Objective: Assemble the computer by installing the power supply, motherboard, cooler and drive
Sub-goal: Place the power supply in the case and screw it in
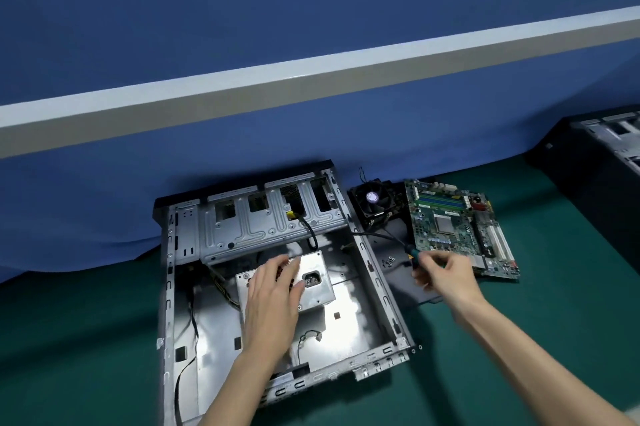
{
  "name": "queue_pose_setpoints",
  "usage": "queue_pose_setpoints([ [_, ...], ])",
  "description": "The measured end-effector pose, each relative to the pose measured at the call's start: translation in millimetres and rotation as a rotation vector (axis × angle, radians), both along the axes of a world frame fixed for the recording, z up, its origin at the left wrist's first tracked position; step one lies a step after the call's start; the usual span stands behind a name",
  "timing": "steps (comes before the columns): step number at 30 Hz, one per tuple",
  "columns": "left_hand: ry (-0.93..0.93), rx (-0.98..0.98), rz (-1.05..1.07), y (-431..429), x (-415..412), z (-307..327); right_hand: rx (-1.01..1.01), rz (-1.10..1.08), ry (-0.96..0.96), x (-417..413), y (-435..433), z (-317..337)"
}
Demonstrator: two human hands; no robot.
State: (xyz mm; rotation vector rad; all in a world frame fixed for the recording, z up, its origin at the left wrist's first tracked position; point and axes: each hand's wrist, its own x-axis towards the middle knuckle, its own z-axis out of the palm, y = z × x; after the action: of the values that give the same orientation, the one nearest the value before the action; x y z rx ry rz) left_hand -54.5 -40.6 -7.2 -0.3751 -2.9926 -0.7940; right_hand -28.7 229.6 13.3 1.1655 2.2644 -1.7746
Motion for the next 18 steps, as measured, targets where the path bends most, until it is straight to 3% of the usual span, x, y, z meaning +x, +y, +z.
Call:
queue_pose_setpoints([
  [10, 0.041, -0.124, -0.017, 10, -4, -22, 0.376, 0.134, -0.215, 18, 22, -79],
  [18, 0.037, -0.17, -0.003, 13, -5, -24, 0.62, 0.48, -0.371, -14, 15, -96],
])
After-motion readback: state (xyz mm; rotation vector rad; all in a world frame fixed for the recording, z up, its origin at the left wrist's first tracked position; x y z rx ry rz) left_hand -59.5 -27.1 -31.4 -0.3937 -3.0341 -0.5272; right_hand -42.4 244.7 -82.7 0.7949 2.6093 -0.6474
